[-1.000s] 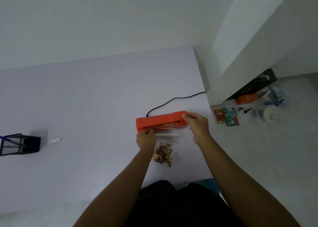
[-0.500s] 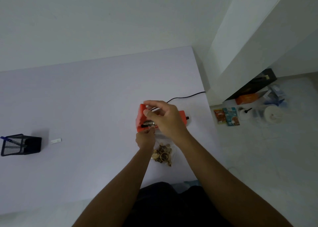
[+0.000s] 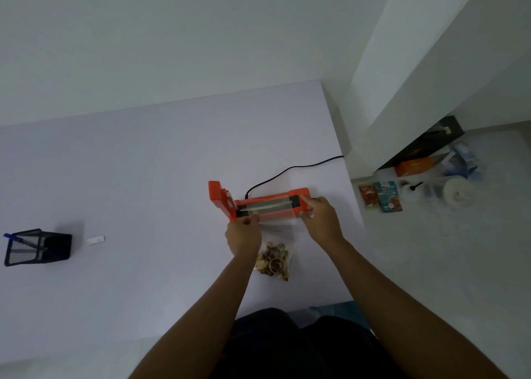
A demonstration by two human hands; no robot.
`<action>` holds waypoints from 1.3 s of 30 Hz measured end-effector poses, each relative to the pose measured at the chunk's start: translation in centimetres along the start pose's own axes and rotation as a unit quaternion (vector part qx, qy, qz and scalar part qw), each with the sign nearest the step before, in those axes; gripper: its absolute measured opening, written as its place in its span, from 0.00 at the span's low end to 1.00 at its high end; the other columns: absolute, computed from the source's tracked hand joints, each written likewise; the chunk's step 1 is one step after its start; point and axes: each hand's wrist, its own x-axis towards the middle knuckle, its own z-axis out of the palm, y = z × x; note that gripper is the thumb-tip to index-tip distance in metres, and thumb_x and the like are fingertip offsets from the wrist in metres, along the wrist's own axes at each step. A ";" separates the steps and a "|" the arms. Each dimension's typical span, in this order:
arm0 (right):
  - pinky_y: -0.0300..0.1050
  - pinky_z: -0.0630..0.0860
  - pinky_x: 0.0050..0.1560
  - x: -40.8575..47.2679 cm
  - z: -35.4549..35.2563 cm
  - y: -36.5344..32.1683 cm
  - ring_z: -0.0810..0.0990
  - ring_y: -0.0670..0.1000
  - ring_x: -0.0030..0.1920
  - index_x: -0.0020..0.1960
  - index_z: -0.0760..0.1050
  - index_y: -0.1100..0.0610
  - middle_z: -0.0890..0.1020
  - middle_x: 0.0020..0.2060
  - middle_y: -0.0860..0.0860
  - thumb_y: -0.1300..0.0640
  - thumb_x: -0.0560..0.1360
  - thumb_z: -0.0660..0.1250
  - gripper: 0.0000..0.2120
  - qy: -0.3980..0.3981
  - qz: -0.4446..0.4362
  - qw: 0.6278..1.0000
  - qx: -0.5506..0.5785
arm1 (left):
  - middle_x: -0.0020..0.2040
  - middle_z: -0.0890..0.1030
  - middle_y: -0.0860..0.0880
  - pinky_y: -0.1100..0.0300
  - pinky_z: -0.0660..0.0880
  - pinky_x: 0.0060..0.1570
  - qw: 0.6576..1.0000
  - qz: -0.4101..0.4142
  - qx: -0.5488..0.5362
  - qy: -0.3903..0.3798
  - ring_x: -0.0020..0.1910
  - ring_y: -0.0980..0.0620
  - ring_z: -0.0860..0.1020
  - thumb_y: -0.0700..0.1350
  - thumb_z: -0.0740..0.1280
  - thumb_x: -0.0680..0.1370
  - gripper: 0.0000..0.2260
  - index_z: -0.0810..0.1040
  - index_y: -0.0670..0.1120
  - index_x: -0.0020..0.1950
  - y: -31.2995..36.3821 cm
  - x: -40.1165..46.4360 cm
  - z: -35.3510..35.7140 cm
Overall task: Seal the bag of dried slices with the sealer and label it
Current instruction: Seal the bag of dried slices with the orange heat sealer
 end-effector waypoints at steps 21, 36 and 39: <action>0.39 0.78 0.54 -0.7 1.2 2.3 0.81 0.48 0.48 0.68 0.77 0.54 0.83 0.49 0.49 0.66 0.77 0.67 0.20 0.070 0.031 0.979 0.190 | 0.33 0.80 0.52 0.70 0.71 0.30 0.965 0.246 -0.041 -0.077 0.27 0.61 0.74 0.43 0.65 0.81 0.08 0.82 0.47 0.46 3.2 -3.8 0.7; 0.40 0.79 0.56 -6.2 3.7 0.4 0.78 0.46 0.64 0.71 0.74 0.47 0.78 0.66 0.45 0.74 0.73 0.65 0.33 -0.325 0.028 0.917 0.230 | 0.41 0.85 0.46 0.62 0.77 0.37 0.946 0.260 -0.093 -0.171 0.37 0.48 0.84 0.45 0.61 0.83 0.09 0.80 0.42 0.53 0.3 -3.9 -9.1; 0.47 0.77 0.65 -6.7 6.5 -1.5 0.80 0.44 0.62 0.68 0.77 0.47 0.81 0.64 0.44 0.61 0.75 0.73 0.23 -0.361 0.019 0.908 0.213 | 0.42 0.85 0.46 0.61 0.78 0.37 0.950 0.252 -0.097 -0.157 0.38 0.47 0.84 0.45 0.61 0.83 0.09 0.79 0.42 0.53 -0.9 -3.7 -12.0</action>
